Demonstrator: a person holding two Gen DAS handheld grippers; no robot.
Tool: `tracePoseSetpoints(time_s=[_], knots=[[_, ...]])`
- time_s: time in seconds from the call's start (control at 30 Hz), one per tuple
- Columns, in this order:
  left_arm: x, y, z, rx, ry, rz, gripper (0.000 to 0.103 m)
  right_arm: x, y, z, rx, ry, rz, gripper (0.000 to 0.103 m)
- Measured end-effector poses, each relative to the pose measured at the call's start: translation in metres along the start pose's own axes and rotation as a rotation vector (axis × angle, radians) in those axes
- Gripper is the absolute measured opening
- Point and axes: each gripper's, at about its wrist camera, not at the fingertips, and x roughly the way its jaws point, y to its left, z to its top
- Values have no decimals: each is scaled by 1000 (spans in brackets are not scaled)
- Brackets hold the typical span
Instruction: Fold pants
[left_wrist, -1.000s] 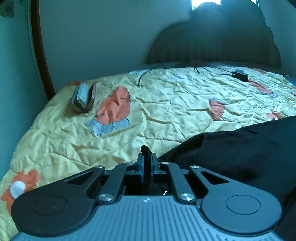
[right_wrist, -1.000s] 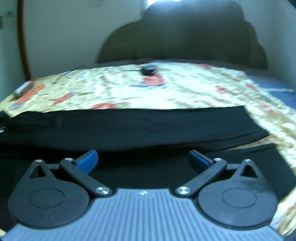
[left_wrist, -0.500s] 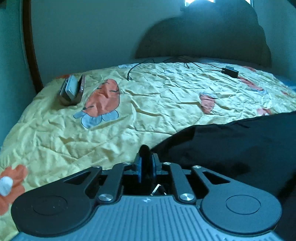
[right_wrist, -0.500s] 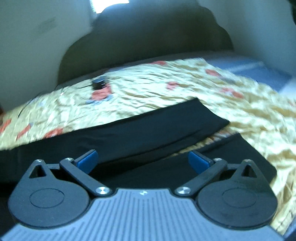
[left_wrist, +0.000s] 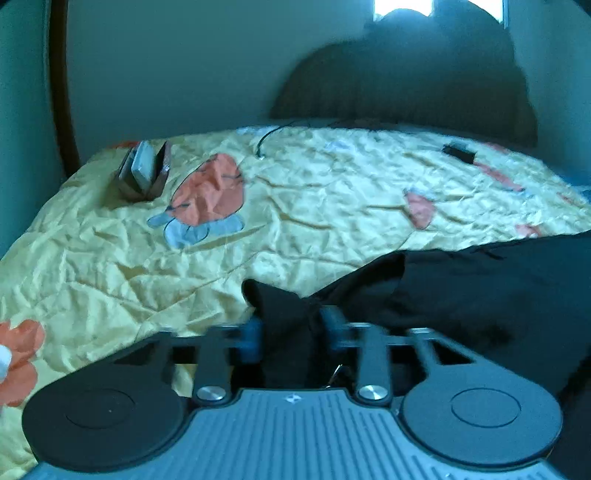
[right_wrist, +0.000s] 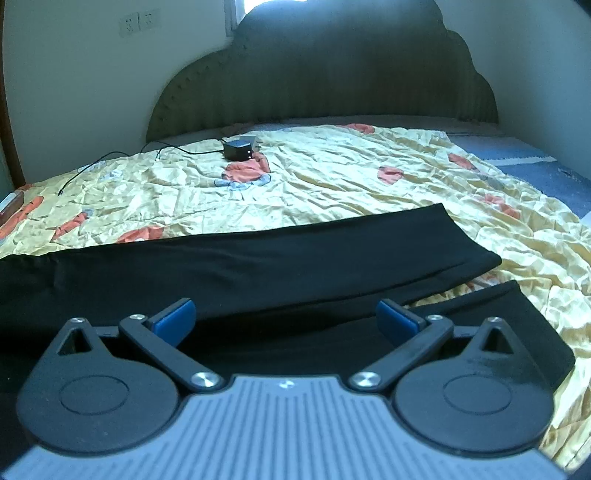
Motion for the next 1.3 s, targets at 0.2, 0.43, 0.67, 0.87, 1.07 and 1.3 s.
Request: tracePoseSetpoints(time_s=[0.2, 0.43, 0.67, 0.87, 1.07, 1.3], knots=[[-4, -15, 2, 35, 2, 81, 5, 1, -8, -1, -13, -3, -33, 103], [-17, -28, 9, -27, -2, 161, 5, -2, -72, 18, 9, -52, -79, 103], [-23, -34, 11, -65, 4, 199, 5, 43, -177, 56, 218, -48, -60, 102], [-20, -38, 15, -95, 33, 227, 5, 113, -214, 90, 229, 60, 17, 87], [-12, -43, 16, -109, 64, 265, 5, 167, -224, 103, 221, 103, 65, 73], [-5, -39, 19, -145, 89, 262, 5, 197, -238, 102, 260, 143, 178, 53]])
